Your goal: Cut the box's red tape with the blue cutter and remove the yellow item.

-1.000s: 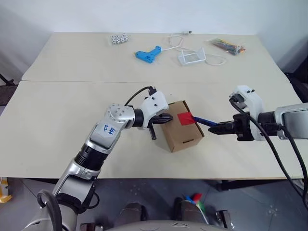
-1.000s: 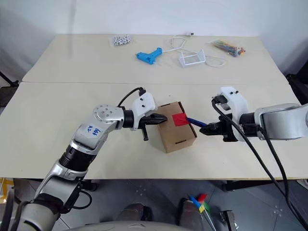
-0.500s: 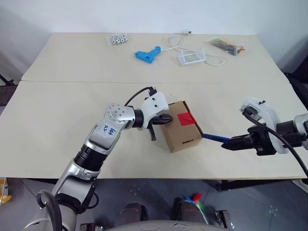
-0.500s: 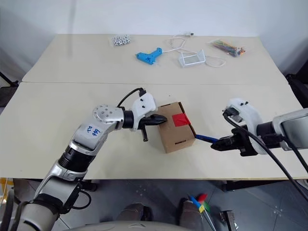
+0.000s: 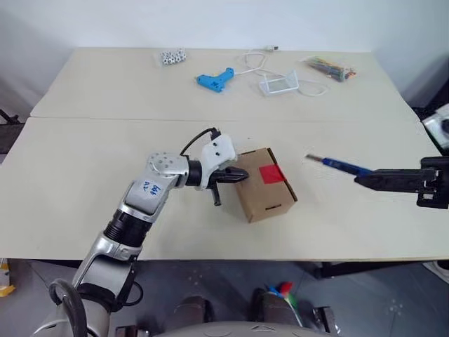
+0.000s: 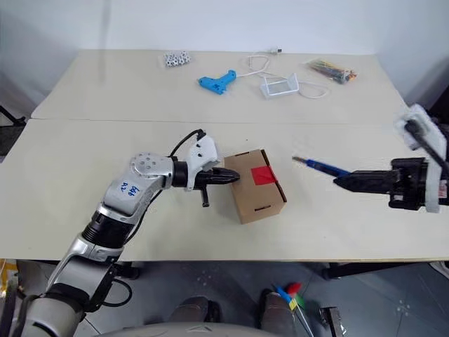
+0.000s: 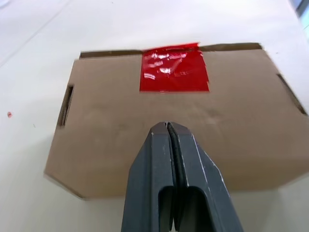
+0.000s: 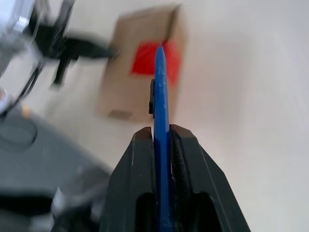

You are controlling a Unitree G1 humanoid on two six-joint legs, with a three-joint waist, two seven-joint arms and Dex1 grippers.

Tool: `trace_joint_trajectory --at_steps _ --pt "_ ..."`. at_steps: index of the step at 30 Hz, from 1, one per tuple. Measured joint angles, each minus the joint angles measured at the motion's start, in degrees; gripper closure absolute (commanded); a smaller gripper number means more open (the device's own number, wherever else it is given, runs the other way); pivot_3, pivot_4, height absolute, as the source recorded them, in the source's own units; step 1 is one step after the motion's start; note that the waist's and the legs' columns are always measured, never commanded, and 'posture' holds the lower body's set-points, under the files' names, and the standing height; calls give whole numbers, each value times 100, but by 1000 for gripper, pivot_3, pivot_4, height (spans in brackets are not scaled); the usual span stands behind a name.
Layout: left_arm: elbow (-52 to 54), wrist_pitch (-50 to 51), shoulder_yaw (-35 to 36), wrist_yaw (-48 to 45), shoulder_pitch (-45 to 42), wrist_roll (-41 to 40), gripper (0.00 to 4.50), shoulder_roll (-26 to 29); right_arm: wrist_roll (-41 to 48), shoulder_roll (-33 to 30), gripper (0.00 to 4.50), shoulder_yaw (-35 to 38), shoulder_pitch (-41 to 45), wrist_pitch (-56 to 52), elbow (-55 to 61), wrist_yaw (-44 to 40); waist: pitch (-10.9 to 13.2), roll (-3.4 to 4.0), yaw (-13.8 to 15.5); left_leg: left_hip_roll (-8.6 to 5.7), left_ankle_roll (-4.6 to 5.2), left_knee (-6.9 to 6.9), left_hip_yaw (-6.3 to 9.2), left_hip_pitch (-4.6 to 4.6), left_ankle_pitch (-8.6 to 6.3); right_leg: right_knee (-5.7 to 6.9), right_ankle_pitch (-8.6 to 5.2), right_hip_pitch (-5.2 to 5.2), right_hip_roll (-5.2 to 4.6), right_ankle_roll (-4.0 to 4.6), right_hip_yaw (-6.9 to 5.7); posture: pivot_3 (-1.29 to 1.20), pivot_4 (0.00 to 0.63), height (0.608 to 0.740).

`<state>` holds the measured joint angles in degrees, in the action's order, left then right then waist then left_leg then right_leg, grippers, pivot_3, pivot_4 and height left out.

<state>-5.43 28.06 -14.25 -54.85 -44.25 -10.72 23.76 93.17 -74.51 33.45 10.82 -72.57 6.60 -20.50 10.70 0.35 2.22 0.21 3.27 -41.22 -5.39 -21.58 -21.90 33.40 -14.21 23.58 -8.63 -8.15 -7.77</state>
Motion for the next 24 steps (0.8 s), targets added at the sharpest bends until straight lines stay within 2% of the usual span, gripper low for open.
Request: trace_joint_trajectory --at_steps 3,7,9,12,15,21,24 --pt "-179 -245 349 -364 -55 -253 4477 263 -1691 793 4356 26 -448 1386 36 -599 3 9 1 -5 -1 2 -12 -2 1 4 0 7 4 -1 6 0 150 740" --pt "-335 -595 713 -679 77 -271 4477 972 -4080 1420 4356 -1165 -447 3361 -502 -1071 4 16 -95 -27 -6 18 -20 18 3 7 -1 5 8 -3 13 0 150 740" --pt "-371 -685 881 -678 364 -271 4477 1128 -5010 1768 4356 -1671 -415 4192 -979 -1243 10 30 -105 -24 -8 25 -20 24 5 10 -1 4 8 -4 13 0 150 740" --pt "-339 -768 999 -607 892 -278 4477 1159 -5835 2249 4356 -1947 -133 5113 -1820 -1370 20 45 -113 -18 -10 25 -21 23 6 10 -2 4 9 -4 13 0 150 740" --pt "-157 -809 1161 -470 1442 -286 4477 1224 -6149 2556 4356 -1886 152 5857 -2464 -1651 21 47 -110 -7 -11 23 -17 23 7 12 -2 2 10 -4 12 0 150 740" --pt "434 -727 1387 -66 2098 -309 4500 1228 -6387 2626 2411 -1826 267 6165 -2883 -2192 21 48 -79 -5 -10 17 -11 27 7 10 -2 -10 7 -4 13 0 150 740" --pt "682 -672 1394 88 2293 -345 4500 1193 -6380 2550 1360 -1591 69 6182 -2604 -2511 21 53 -92 -4 -11 19 -14 31 7 13 -2 -9 7 -4 17 0 150 740"
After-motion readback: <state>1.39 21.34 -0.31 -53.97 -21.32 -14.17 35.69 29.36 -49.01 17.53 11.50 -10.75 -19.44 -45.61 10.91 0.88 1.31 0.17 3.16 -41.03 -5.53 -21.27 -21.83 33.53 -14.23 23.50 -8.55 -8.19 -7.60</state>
